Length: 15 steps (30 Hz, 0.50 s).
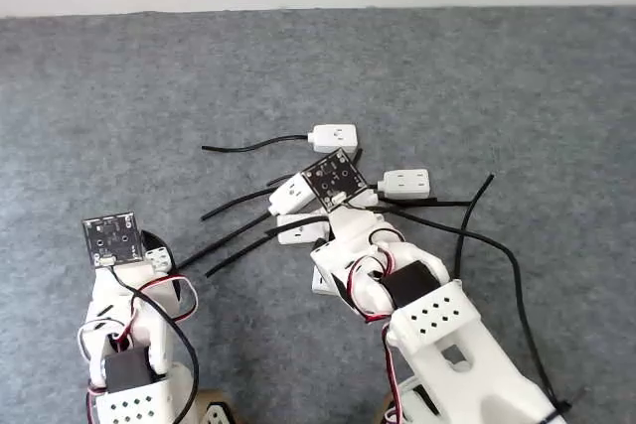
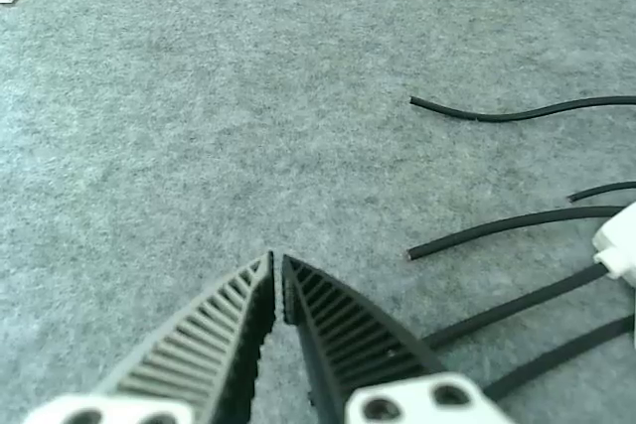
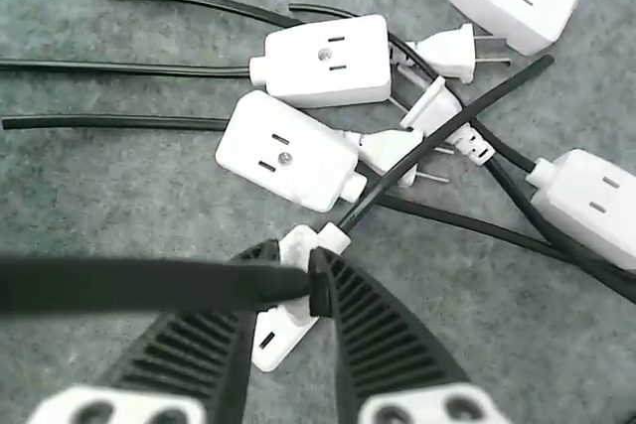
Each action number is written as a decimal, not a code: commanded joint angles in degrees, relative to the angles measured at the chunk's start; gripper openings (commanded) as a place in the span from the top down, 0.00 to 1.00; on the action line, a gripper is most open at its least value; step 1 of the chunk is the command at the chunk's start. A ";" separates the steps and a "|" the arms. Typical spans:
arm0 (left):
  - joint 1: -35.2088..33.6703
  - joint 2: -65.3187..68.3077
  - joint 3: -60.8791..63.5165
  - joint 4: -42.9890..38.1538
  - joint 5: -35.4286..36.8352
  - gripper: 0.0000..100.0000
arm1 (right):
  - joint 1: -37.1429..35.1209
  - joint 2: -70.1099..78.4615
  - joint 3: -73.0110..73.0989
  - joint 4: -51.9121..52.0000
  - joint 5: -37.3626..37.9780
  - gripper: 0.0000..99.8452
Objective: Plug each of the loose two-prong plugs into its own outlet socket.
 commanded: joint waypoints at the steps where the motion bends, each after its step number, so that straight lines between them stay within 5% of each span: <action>1: -0.18 -0.44 -0.48 0.44 -0.35 0.99 | 0.84 0.22 0.00 0.84 0.79 0.99; 15: -0.18 -0.44 -0.48 0.53 -0.35 0.99 | 0.48 0.31 1.58 0.84 4.22 0.99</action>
